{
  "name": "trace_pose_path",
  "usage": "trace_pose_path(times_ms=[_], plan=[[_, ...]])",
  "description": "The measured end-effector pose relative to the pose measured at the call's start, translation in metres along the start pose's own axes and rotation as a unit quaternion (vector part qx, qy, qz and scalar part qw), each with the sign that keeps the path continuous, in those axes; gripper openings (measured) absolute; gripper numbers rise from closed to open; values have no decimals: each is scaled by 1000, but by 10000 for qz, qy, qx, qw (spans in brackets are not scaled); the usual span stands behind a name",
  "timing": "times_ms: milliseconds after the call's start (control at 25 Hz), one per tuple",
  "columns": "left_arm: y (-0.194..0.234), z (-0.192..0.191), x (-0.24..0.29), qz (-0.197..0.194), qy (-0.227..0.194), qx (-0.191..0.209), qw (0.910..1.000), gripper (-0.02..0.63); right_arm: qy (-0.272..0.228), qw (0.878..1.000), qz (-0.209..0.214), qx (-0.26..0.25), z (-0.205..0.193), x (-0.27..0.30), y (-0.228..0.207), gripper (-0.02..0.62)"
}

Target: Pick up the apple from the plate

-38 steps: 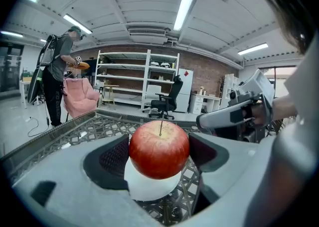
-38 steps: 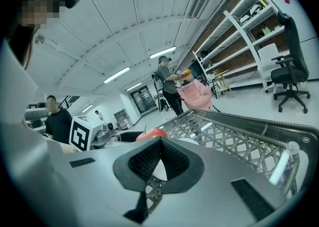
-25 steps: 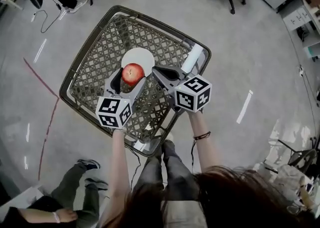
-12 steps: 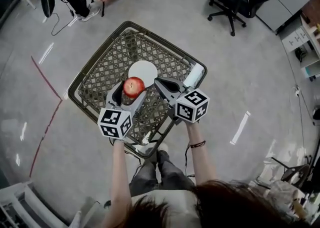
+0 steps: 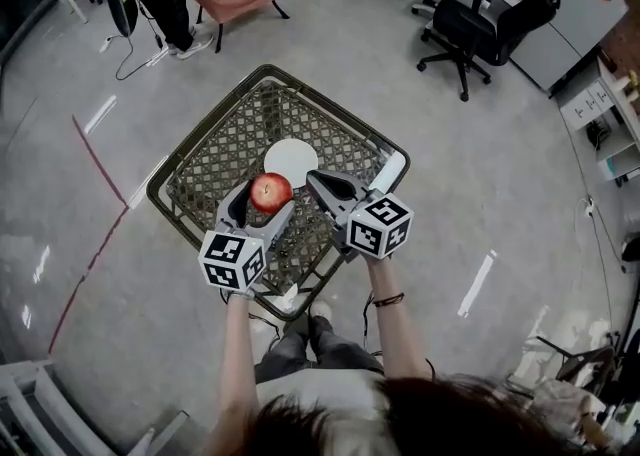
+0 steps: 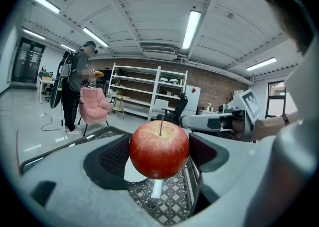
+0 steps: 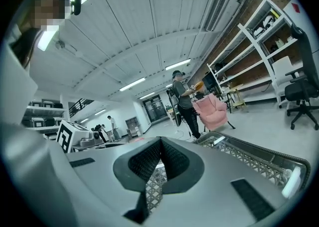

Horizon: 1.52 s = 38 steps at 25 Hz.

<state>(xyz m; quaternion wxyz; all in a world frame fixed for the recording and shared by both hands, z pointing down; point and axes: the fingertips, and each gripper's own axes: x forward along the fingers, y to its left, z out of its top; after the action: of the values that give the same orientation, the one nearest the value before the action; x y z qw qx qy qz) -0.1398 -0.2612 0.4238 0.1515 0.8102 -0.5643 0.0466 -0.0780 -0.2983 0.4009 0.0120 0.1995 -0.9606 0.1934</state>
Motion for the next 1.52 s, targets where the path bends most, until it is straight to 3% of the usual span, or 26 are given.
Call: trace_pose_path(times_ms=[400,1520], plan=[[-8,17,-28,31,-200,-81,9998,383,-153,9997,145,-88,12,-9,27,9],[-41,48,-64,-384,-347,183,9985,383,-280,9981,331,-447,34,-28,62,9]])
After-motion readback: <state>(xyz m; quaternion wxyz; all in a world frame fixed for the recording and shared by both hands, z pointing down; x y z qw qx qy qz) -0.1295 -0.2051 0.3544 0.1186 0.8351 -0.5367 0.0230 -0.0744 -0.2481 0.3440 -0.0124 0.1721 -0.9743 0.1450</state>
